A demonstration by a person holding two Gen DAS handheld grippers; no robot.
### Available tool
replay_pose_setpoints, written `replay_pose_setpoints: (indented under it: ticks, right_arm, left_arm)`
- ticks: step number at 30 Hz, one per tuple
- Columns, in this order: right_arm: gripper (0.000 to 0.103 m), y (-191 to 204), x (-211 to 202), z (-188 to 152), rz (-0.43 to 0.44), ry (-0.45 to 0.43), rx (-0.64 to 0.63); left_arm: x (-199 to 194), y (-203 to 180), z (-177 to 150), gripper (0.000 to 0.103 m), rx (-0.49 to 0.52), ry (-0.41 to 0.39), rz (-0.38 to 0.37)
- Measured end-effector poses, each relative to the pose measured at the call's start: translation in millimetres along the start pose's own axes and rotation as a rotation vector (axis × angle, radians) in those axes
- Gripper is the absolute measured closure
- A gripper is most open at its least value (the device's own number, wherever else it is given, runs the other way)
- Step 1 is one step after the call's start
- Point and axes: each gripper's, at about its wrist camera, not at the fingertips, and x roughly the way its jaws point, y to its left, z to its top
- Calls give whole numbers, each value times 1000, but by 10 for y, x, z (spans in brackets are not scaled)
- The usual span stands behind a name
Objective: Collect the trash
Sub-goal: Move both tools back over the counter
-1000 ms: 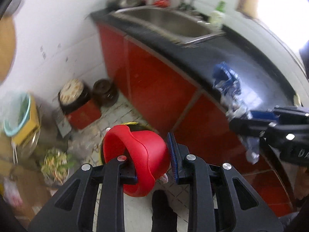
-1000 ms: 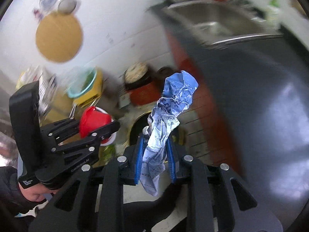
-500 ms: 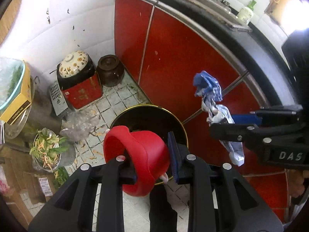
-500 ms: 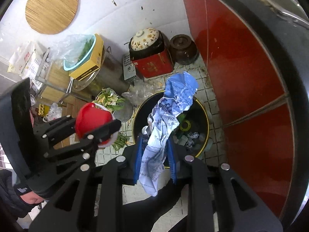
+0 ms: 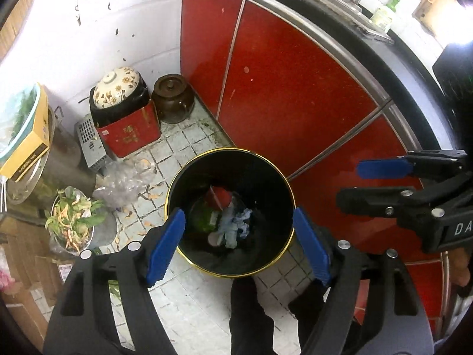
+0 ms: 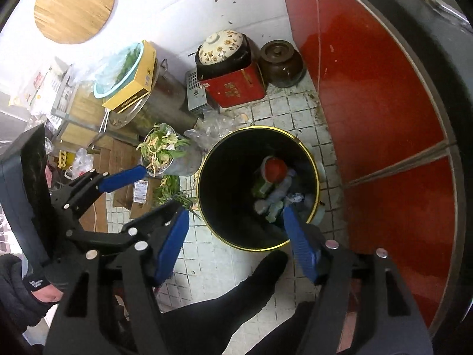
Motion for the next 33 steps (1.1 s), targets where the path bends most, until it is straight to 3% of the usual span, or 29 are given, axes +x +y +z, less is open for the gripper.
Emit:
replay_pose_setpoints:
  ticks: [8, 13, 19, 24, 27, 33]
  right_arm:
    - [22, -271, -1041, -314, -32, -178, 78]
    - [12, -740, -2111, -872, -175, -356, 198]
    - [12, -1550, -3278, -1985, -410, -528, 455]
    - [12, -2111, -3995, -3081, -598, -593, 688]
    - [12, -2293, -4251, -3690, -681, -622, 805]
    - [12, -2515, -4490, -4581, -733, -667, 991]
  left_arm:
    - [-429, -524, 153, 16, 165, -61, 17]
    - [-818, -1328, 354, 7, 319, -130, -34]
    - [-969, -2749, 465, 7, 530, -137, -200]
    - [-1013, -3963, 350, 7, 690, -137, -306]
    - [-1034, -4641, 214, 7, 754, -110, -383]
    - [-1045, -5396, -66, 7, 855, -78, -417]
